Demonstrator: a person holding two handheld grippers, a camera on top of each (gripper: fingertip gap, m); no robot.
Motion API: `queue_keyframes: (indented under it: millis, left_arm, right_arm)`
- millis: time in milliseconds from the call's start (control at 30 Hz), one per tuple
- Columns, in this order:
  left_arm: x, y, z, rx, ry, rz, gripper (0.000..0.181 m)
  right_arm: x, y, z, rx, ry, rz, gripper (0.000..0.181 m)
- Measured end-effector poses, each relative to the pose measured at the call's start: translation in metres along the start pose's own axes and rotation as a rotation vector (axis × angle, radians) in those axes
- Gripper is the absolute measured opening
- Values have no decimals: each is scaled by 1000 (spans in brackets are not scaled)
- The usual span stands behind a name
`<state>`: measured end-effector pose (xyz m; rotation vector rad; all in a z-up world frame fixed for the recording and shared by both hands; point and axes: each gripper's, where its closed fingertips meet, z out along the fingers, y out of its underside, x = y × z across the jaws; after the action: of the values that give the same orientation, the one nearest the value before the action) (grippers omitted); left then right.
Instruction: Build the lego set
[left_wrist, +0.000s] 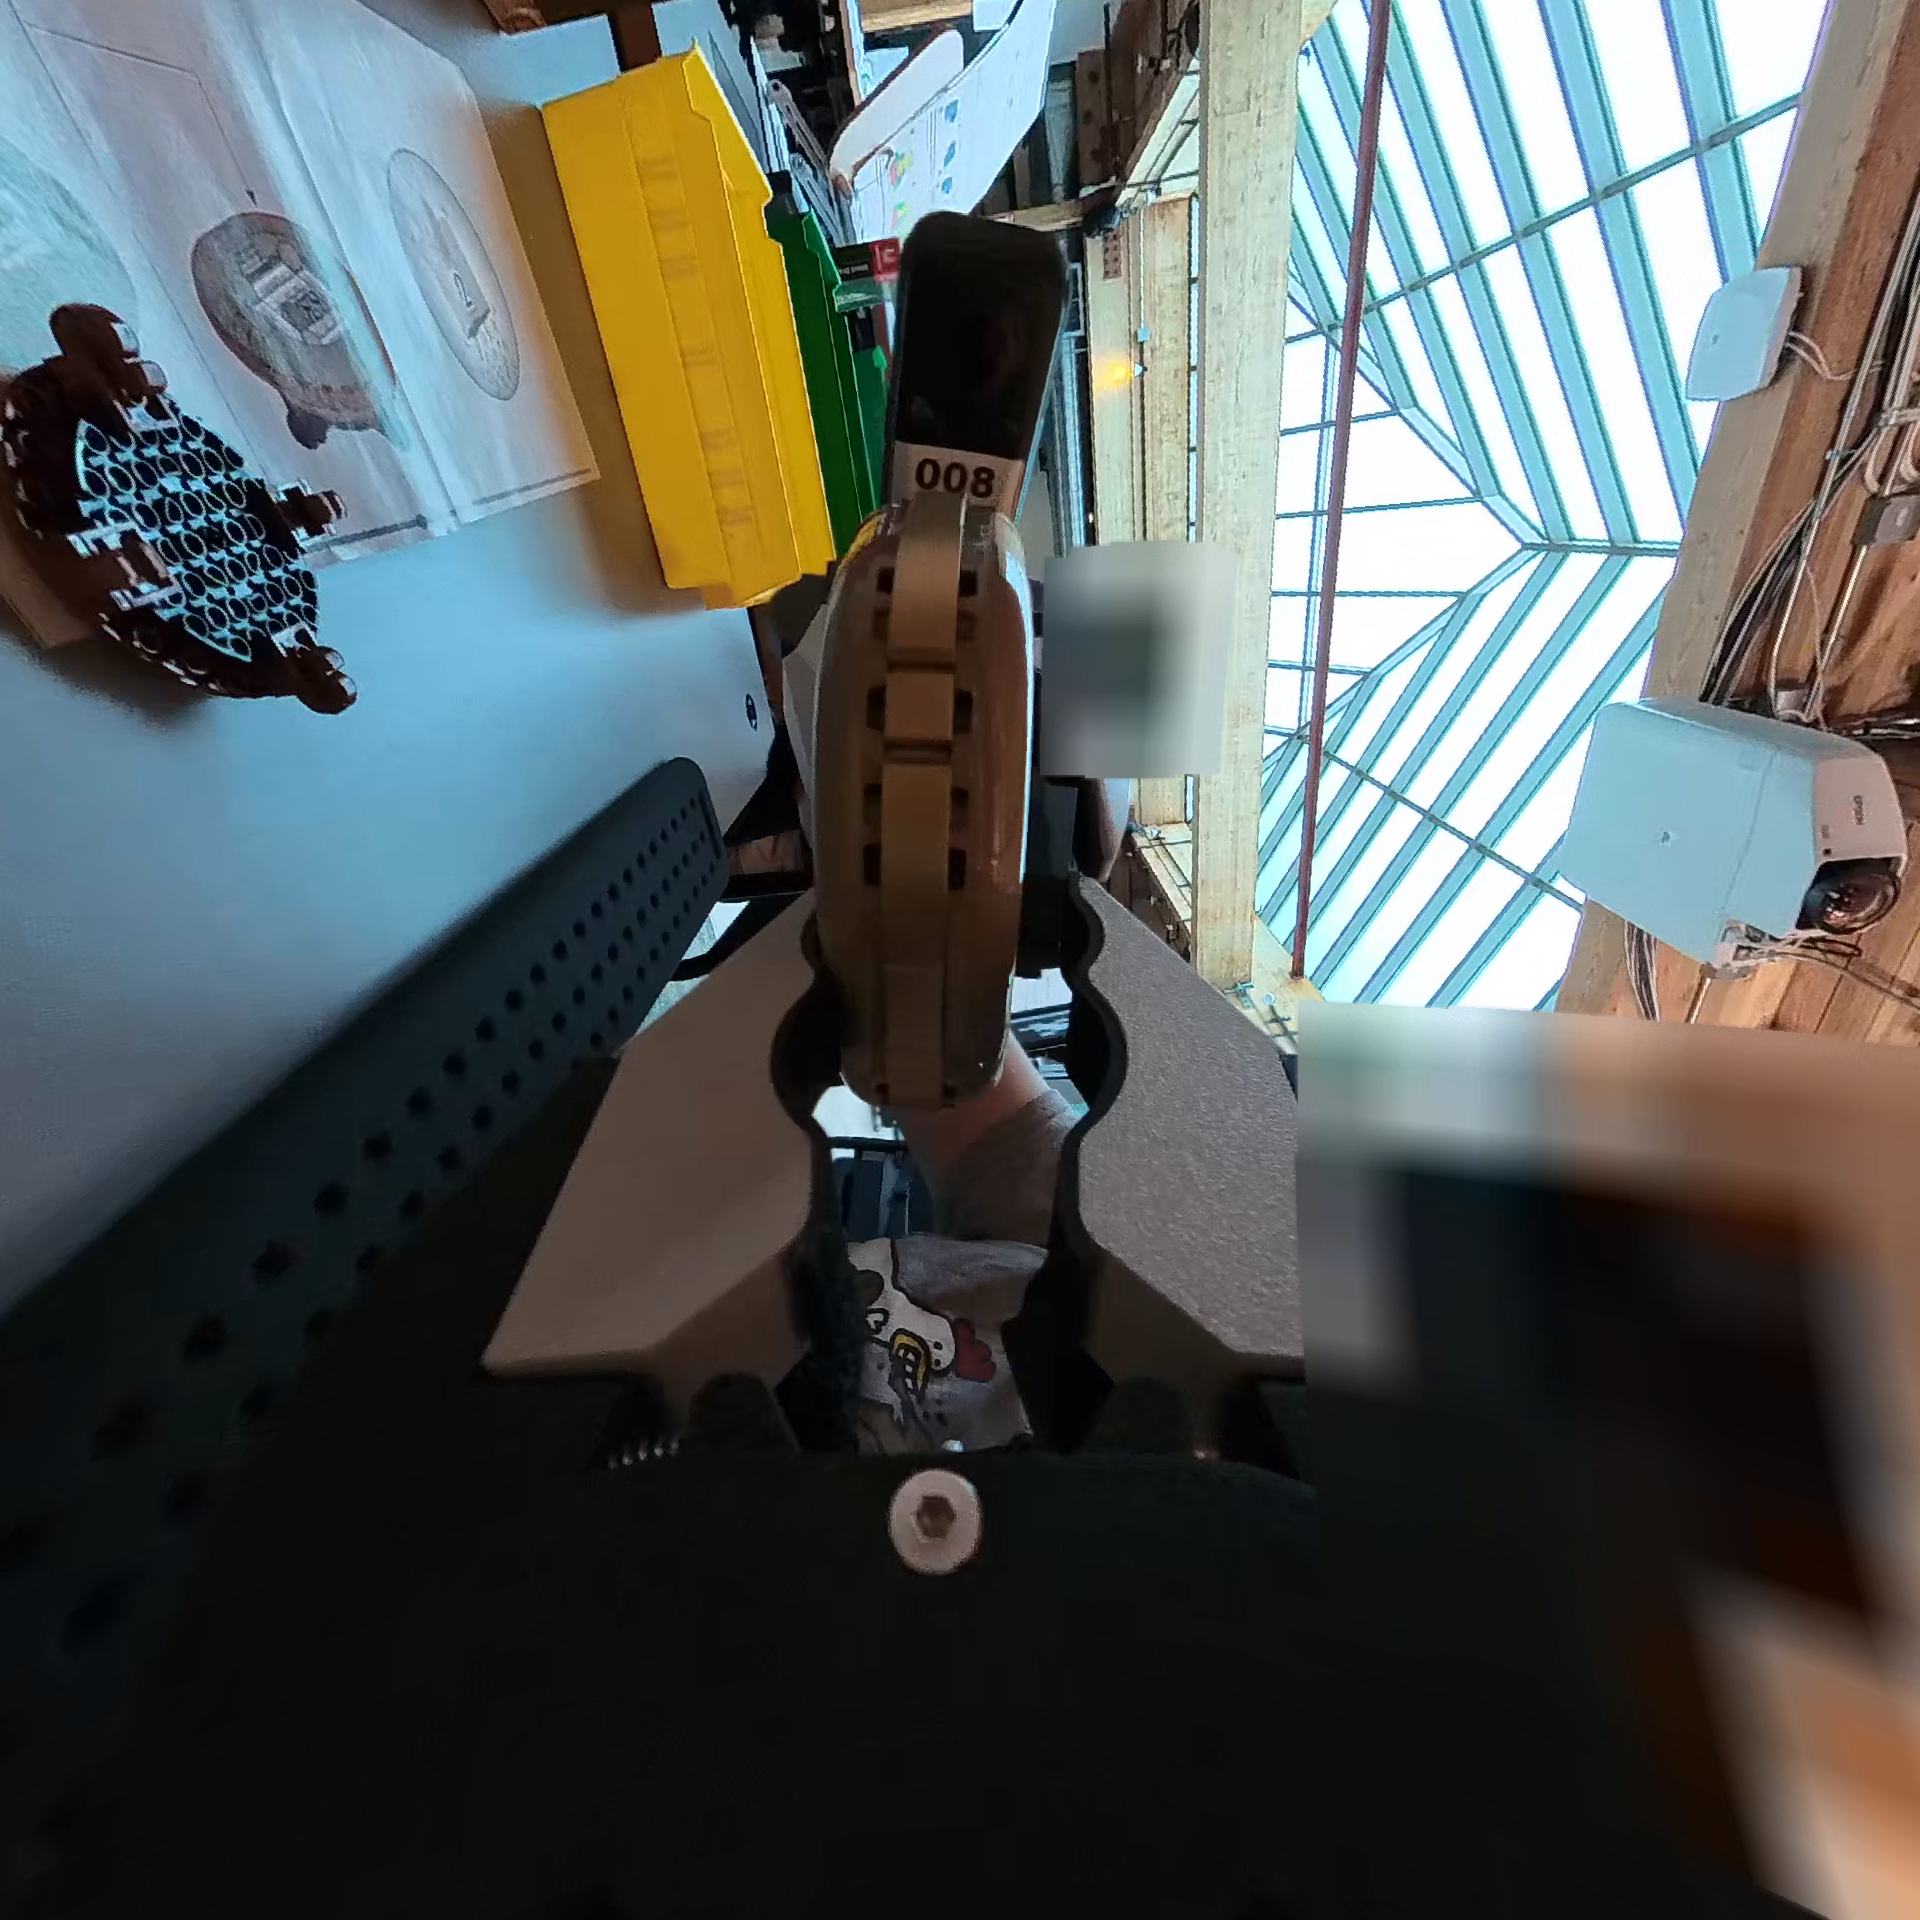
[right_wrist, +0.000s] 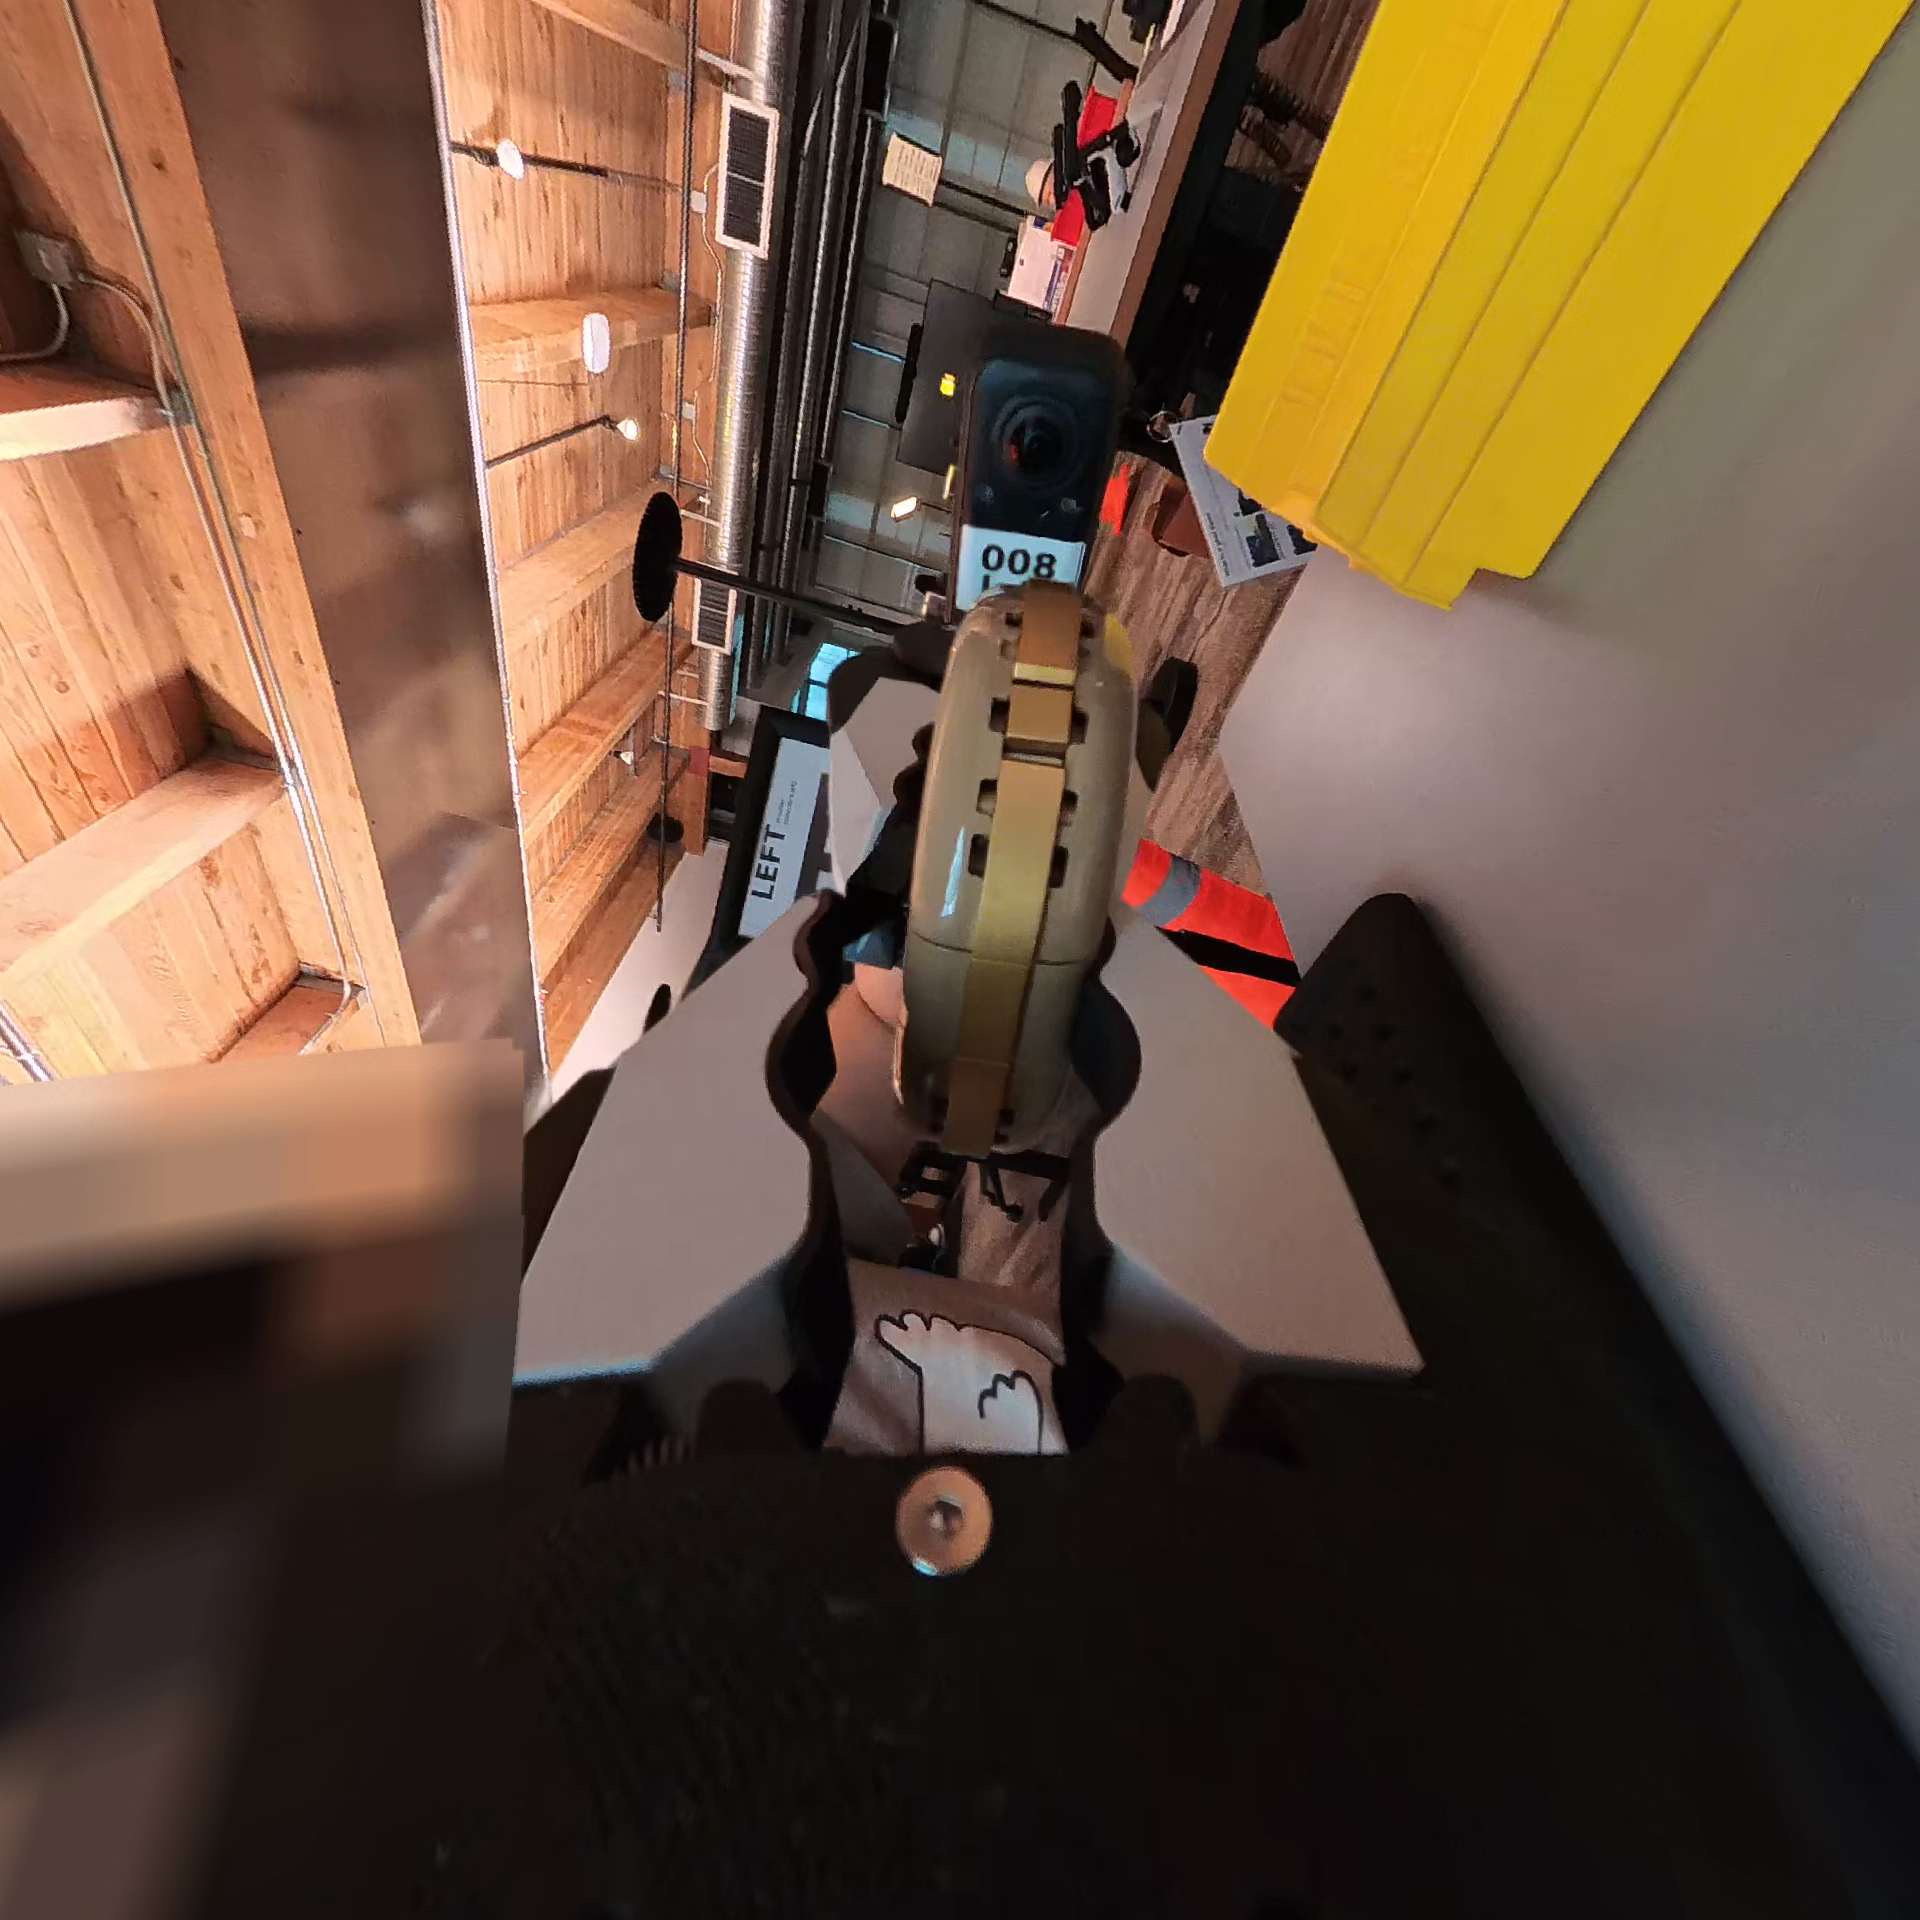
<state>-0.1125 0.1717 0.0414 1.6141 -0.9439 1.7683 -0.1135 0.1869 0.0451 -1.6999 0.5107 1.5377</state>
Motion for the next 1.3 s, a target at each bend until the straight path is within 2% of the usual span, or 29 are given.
queue_keyframes:
  millis: [933,1100,1167,1233,1300]
  left_arm:
    - [2,4,2,-6,-9,151,41]
    - [2,17,3,-21,-57,478,40]
    - [0,23,4,-9,-87,643,40]
    - [-4,29,6,16,-122,803,40]
    - [-11,33,7,32,-154,868,40]
  right_arm:
    - [-3,5,-2,-37,-7,-127,34]
    - [-7,22,-2,-102,16,-445,38]
    - [-10,30,-3,-99,5,-548,49]
    - [-8,34,-3,-99,28,-630,51]
    - [1,39,-4,-114,80,-720,50]
